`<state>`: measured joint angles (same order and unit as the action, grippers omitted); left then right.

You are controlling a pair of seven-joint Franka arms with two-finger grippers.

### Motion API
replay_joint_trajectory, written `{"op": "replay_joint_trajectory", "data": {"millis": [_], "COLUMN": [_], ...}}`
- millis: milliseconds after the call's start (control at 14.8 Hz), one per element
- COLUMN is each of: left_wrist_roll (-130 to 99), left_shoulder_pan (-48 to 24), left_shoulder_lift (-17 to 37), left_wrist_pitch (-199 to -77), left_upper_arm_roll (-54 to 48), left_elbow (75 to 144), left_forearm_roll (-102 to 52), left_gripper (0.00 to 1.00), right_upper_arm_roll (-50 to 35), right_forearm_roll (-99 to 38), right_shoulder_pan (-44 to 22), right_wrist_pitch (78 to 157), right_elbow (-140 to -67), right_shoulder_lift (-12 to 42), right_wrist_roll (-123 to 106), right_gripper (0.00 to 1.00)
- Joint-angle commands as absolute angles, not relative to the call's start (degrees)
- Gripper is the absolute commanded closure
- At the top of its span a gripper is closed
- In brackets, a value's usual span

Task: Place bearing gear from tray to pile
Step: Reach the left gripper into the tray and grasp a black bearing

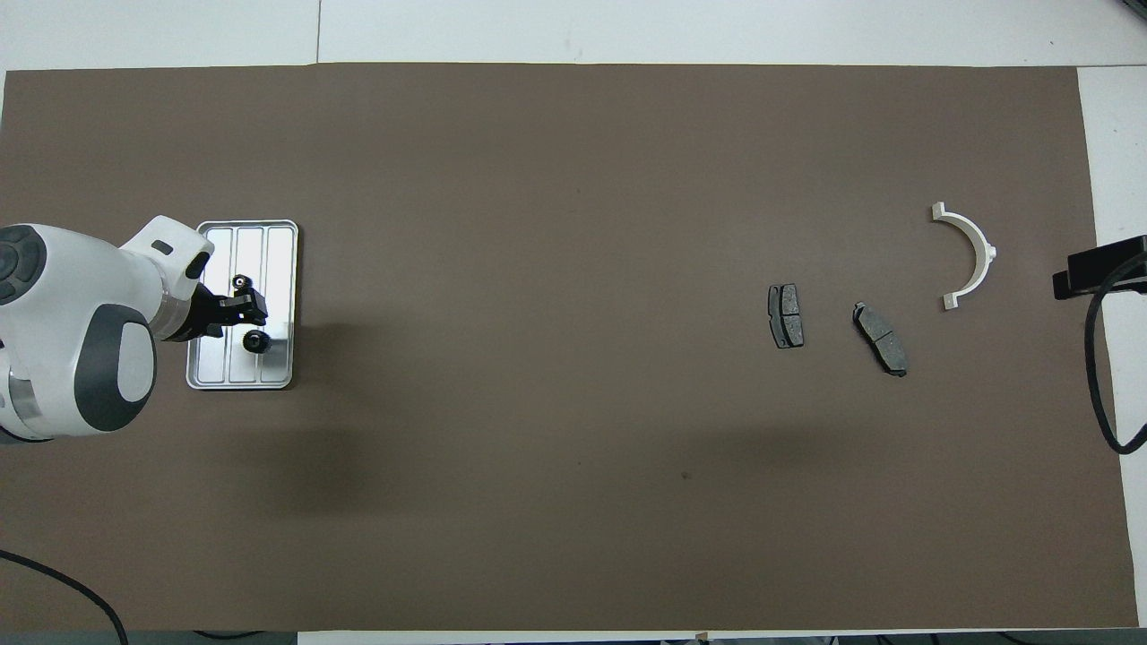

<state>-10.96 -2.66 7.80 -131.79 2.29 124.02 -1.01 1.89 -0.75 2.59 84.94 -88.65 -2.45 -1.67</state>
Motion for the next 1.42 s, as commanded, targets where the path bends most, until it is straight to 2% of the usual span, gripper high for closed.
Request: {"op": "replay_joint_trajectory", "data": {"millis": [0,1355], "left_wrist_roll": [-11.34,-12.04], "left_shoulder_pan": [-3.08,-3.08], "left_shoulder_lift": [8.17,9.14], "left_wrist_pitch": [-133.33,-135.88], "left_upper_arm_roll": [2.81,2.81], "left_elbow": [124.98,128.49], "left_forearm_roll": [-0.53,-0.53], "left_gripper": [0.4,0.4], "right_upper_arm_roll": [1.58,1.76], "right_forearm_roll": [-0.09,0.0], "right_shoulder_pan": [3.34,3.43], "right_wrist_pitch": [84.72,84.73], "right_elbow": [-88.51,-88.77], "right_shoulder_lift": [-2.46,-2.37], "right_wrist_roll": [-3.42,-3.52], "right_gripper": [0.0,0.0]}}
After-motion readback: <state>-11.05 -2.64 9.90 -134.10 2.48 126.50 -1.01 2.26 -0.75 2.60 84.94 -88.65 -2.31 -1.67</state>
